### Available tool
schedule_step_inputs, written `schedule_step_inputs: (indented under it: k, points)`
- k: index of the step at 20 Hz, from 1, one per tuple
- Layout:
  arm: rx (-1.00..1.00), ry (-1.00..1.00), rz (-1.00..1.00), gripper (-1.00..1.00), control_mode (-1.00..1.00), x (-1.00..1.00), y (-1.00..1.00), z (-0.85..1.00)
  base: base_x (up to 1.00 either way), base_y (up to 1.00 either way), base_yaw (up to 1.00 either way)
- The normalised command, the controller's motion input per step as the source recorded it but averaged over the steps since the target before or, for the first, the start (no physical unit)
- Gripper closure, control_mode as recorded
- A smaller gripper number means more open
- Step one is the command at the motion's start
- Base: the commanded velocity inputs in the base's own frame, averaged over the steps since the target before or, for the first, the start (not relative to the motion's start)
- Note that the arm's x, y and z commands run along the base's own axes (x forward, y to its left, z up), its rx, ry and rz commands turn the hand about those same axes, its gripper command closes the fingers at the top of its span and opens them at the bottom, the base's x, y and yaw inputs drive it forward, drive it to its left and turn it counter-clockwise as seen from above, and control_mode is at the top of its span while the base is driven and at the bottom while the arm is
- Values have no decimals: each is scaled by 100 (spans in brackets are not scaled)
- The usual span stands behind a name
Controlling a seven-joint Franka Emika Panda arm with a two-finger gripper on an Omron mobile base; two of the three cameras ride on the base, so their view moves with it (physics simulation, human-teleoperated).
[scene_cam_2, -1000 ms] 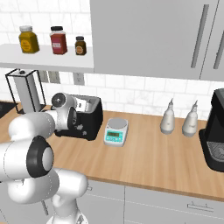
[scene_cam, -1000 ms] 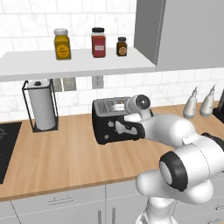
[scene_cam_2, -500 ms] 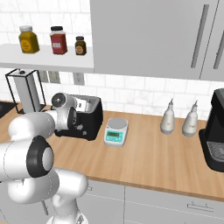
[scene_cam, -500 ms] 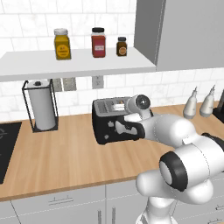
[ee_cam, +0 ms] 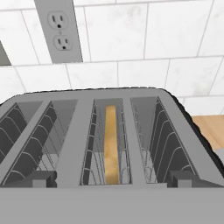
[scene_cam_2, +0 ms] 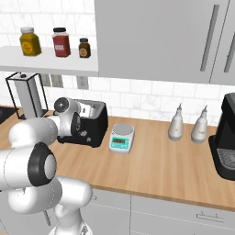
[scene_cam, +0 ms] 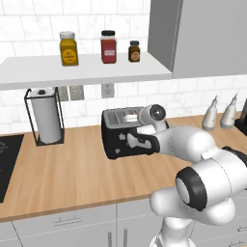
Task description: Start the toaster. Once the lever pops up, take the bread to the plate on the dining counter.
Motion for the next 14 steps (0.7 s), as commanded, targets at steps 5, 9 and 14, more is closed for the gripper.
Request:
schedule_step_inputs:
  k: [5, 9, 14]
  points:
    - [0, 0, 0, -100, -100, 0, 0, 0, 0, 0, 0]
    - [0, 0, 0, -100, -100, 0, 0, 0, 0, 0, 0]
    - [0, 0, 0, -100, -100, 0, 0, 0, 0, 0, 0]
